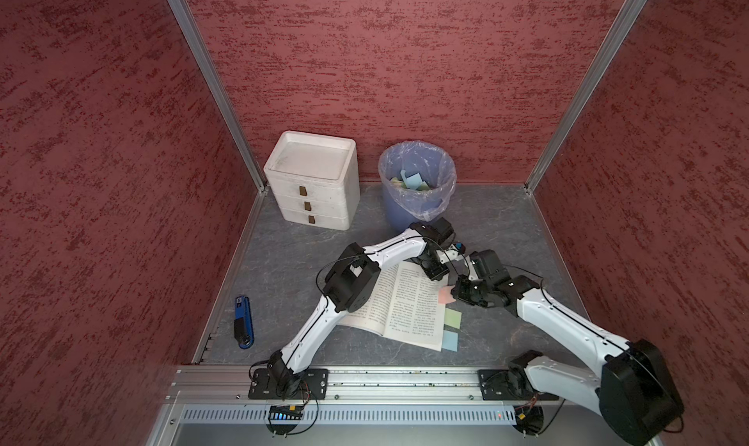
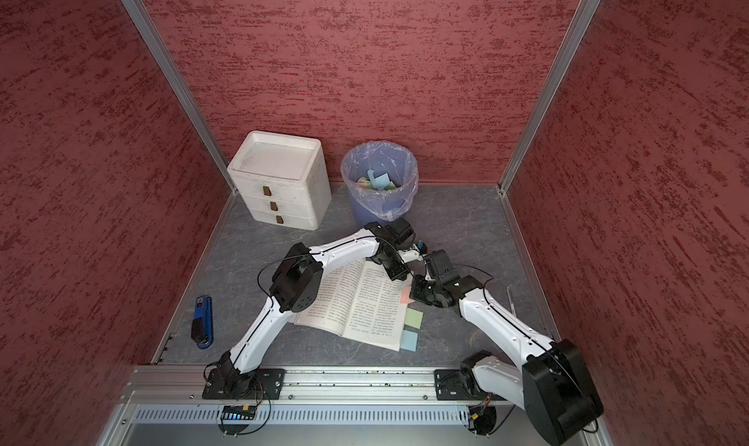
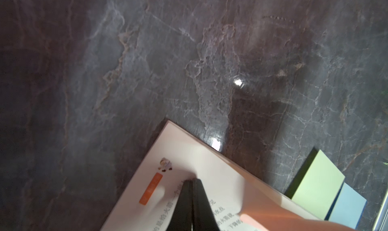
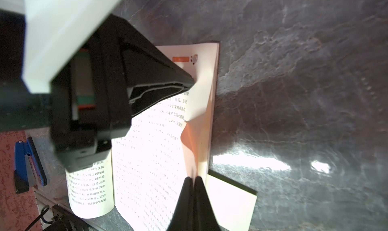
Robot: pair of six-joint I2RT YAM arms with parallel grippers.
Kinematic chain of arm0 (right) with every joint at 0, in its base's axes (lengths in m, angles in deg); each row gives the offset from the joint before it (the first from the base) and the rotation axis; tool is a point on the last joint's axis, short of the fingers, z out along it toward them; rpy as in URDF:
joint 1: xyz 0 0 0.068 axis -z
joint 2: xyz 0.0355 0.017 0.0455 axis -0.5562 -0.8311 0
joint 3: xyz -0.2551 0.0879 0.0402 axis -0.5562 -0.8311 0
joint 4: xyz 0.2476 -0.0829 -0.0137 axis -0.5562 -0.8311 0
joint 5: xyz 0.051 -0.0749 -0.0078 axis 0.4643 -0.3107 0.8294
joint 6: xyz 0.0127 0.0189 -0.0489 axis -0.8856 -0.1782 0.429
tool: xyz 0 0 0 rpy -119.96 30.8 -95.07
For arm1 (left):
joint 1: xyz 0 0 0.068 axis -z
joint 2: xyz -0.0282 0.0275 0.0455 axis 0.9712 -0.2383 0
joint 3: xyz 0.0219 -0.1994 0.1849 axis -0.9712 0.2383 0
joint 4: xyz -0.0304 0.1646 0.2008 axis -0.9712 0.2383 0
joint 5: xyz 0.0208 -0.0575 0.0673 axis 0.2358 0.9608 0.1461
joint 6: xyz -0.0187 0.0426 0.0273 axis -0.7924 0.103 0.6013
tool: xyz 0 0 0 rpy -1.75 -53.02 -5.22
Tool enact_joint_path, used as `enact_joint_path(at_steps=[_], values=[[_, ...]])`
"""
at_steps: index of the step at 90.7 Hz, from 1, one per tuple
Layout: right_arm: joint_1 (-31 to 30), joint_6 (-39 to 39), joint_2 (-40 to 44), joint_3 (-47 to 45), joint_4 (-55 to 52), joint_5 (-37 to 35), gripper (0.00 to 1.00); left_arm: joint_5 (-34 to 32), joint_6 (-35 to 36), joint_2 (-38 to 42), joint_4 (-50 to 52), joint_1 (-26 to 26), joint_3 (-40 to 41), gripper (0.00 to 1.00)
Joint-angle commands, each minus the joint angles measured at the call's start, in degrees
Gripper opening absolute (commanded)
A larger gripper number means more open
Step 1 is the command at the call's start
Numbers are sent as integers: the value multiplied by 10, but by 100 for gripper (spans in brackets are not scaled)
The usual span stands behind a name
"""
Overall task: Peel off the used sticky note
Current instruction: Tear off the note from the book.
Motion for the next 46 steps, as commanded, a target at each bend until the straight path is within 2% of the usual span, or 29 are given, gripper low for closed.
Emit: enact_joint_path(at_steps=[1,24,46], values=[[-22,21,6,17,-12,-12,0,-19,8,-33,15,-5,-5,6],[-67,30,4,19,-21,-13,0,-22,7,-33,15,-8,-4,6],[-90,29,79,30,-60,4,0,-17,7,-31,17,-13,-2,6]])
